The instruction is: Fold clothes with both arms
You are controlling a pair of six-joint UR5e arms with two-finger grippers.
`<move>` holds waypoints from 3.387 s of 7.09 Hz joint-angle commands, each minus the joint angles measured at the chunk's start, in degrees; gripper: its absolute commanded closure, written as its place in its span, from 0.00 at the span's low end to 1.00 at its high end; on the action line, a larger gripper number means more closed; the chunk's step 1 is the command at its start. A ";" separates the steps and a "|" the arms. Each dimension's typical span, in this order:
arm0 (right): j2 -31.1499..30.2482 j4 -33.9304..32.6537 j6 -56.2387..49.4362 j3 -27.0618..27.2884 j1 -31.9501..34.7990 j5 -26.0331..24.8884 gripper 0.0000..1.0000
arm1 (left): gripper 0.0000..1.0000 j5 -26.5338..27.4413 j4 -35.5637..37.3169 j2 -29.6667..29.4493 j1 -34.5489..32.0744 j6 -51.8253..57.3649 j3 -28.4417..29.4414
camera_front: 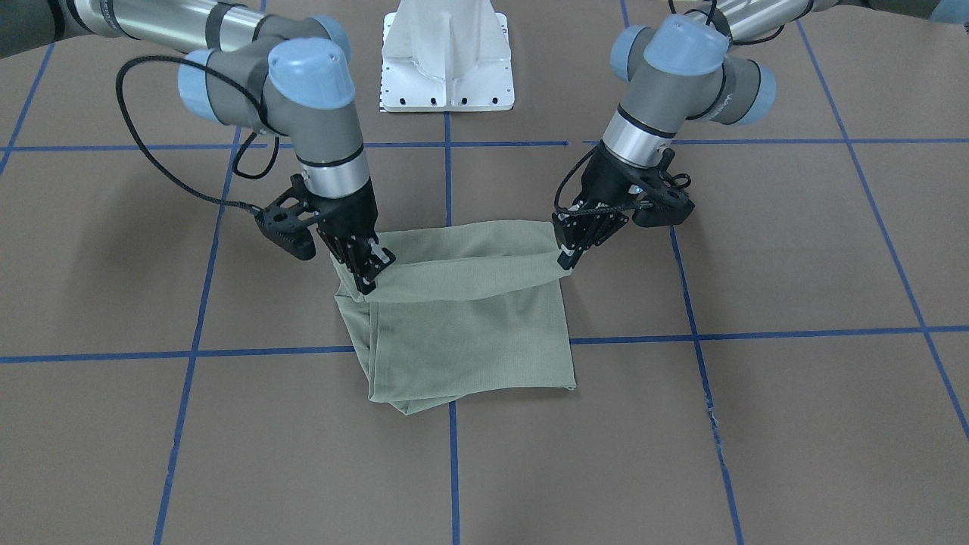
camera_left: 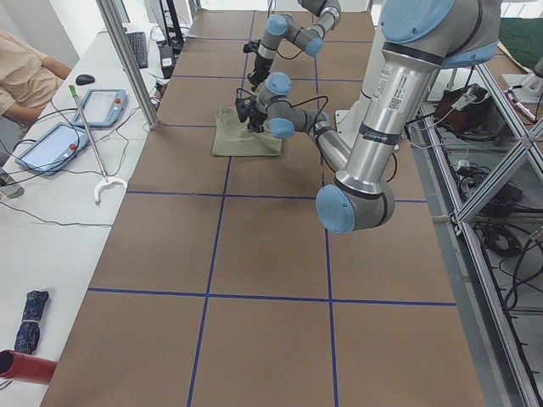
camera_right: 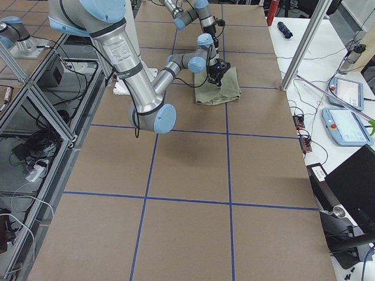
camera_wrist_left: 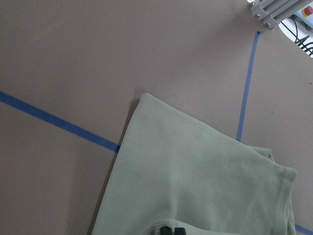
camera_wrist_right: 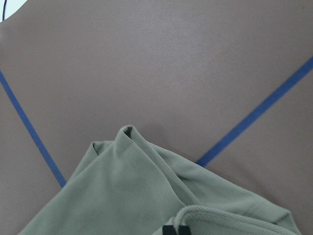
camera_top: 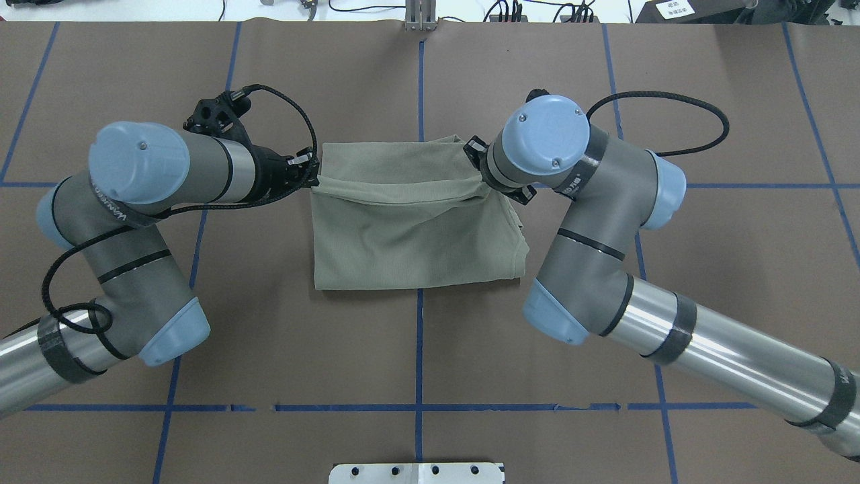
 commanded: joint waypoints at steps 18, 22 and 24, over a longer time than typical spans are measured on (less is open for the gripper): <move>-15.98 -2.71 -94.46 -17.96 43.72 32.94 0.00 | 0.36 -32.96 1.61 5.60 -41.13 85.02 23.76; -28.10 -2.73 -96.98 -8.66 48.32 37.36 0.00 | 0.05 -33.06 20.34 7.69 -49.18 90.10 17.65; -28.75 -2.73 -96.89 -8.19 48.24 37.36 0.00 | 0.01 -33.23 20.76 15.83 -49.00 89.75 7.63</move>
